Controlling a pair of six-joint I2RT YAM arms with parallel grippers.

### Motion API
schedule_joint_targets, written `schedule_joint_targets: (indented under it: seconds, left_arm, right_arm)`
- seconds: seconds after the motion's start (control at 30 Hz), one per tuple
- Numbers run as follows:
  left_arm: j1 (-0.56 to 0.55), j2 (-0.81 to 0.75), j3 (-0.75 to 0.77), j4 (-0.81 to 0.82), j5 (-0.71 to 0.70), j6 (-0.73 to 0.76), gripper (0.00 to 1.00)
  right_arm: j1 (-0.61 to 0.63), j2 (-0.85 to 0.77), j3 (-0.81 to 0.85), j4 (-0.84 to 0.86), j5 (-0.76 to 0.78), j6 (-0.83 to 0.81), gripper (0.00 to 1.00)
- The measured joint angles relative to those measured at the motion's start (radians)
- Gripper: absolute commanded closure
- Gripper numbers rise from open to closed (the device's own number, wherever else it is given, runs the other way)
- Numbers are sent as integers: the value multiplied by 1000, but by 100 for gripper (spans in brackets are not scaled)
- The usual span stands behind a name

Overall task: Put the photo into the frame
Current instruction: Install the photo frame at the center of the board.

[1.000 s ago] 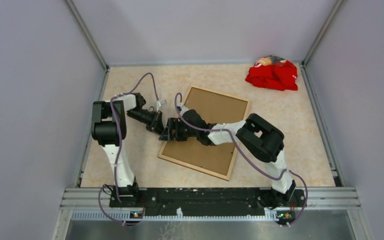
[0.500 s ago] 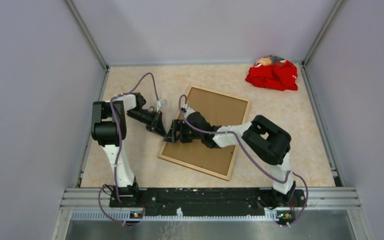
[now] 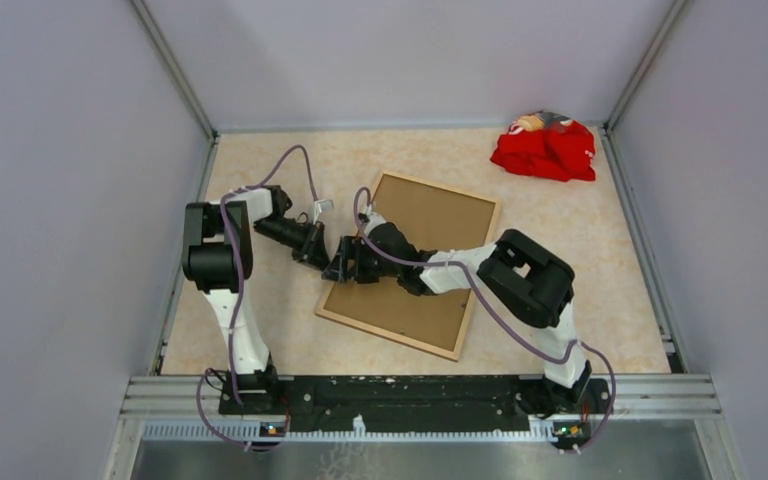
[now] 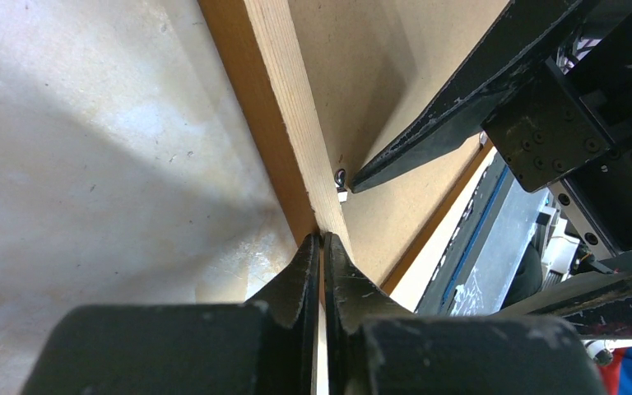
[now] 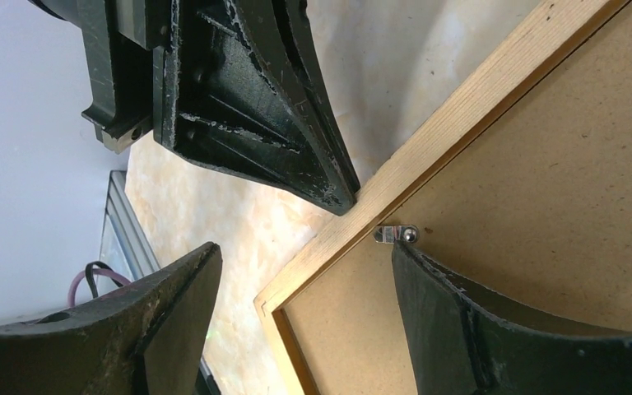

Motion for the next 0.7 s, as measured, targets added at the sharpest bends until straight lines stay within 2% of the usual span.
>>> schedule_joint_targets:
  seconds: [0.37, 0.7]
  left_arm:
    - [0, -2, 0, 0, 0, 0, 94]
    - [0, -2, 0, 0, -1, 0, 94]
  right_arm:
    - [9, 13, 14, -1, 19, 17, 26]
    - [28, 16, 27, -16, 97, 33, 27]
